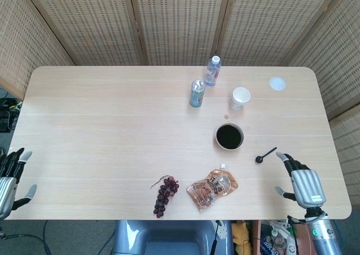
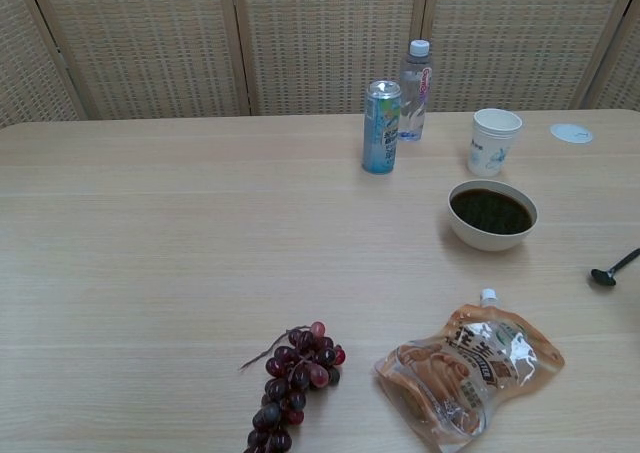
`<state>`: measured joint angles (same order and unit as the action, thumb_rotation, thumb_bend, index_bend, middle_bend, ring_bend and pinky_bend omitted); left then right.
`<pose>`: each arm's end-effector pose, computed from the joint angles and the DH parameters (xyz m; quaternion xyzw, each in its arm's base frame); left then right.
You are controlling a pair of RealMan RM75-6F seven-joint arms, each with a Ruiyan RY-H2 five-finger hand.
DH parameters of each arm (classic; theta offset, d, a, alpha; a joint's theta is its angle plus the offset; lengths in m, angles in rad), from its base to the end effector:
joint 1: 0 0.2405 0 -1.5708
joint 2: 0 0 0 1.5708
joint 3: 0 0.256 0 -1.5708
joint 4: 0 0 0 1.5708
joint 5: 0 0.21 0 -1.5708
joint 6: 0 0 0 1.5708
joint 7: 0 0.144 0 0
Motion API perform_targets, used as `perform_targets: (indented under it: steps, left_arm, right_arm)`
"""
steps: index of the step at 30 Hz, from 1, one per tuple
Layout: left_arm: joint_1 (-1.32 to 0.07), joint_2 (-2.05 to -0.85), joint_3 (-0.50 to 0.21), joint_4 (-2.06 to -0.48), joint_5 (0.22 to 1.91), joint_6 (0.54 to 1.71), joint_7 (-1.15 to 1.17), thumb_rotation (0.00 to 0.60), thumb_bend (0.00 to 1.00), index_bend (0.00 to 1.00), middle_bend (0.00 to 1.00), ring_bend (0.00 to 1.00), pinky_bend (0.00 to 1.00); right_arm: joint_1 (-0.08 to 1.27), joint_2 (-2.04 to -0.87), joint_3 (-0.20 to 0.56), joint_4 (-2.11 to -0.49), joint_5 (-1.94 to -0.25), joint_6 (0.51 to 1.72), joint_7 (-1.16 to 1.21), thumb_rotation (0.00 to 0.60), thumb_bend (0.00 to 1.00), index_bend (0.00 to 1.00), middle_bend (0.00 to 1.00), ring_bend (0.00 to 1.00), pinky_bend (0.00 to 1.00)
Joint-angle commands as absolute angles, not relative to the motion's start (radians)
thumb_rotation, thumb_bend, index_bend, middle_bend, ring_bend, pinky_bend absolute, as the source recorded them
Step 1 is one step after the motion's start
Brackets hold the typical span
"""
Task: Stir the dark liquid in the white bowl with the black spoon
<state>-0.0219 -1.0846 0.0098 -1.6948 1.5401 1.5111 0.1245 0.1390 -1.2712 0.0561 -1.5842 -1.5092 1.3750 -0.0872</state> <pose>-0.3054 0.1483 0.1560 -0.6157 -0.3843 -0.3450 0.5951 -0.2933 -0.1966 0.0981 0.6255 -0.4088 0.3864 0.5406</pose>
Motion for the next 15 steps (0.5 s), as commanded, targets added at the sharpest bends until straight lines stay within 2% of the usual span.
perform_targets:
  steps: [1, 3, 7, 12, 15]
  left_arm:
    - [-0.025, -1.084, 0.009, -1.697, 1.541, 1.508, 0.125, 0.6, 0.36, 0.0, 0.0, 0.0, 0.0]
    - [-0.03, -1.082, 0.008, -1.699, 1.541, 1.502, 0.128, 0.6, 0.36, 0.0, 0.0, 0.0, 0.0]
    - [-0.034, -1.079, 0.005, -1.7, 1.54, 1.499, 0.132, 0.6, 0.36, 0.0, 0.0, 0.0, 0.0]
    - [-0.038, -1.073, 0.0, -1.701, 1.54, 1.5, 0.134, 0.6, 0.36, 0.0, 0.0, 0.0, 0.0]
    - [-0.041, -1.068, -0.003, -1.701, 1.541, 1.501, 0.137, 0.6, 0.36, 0.0, 0.0, 0.0, 0.0]
  right_arm:
    - [0.18, -1.235, 0.052, -1.602, -1.498, 1.297, -0.049, 0.6, 0.29, 0.17, 0.56, 0.65, 0.71]
    - [0.212, -1.214, 0.05, -1.604, -1.491, 1.233, -0.028, 0.6, 0.31, 0.17, 0.64, 0.72, 0.75]
    - [0.254, -1.189, 0.047, -1.61, -1.482, 1.156, 0.003, 0.6, 0.38, 0.18, 0.74, 0.82, 0.84]
    - [0.311, -1.164, 0.043, -1.608, -1.476, 1.054, 0.078, 0.6, 0.54, 0.23, 0.86, 0.93, 0.98]
    - [0.35, -1.153, 0.039, -1.599, -1.471, 0.985, 0.12, 0.6, 0.62, 0.24, 0.9, 0.96, 1.0]
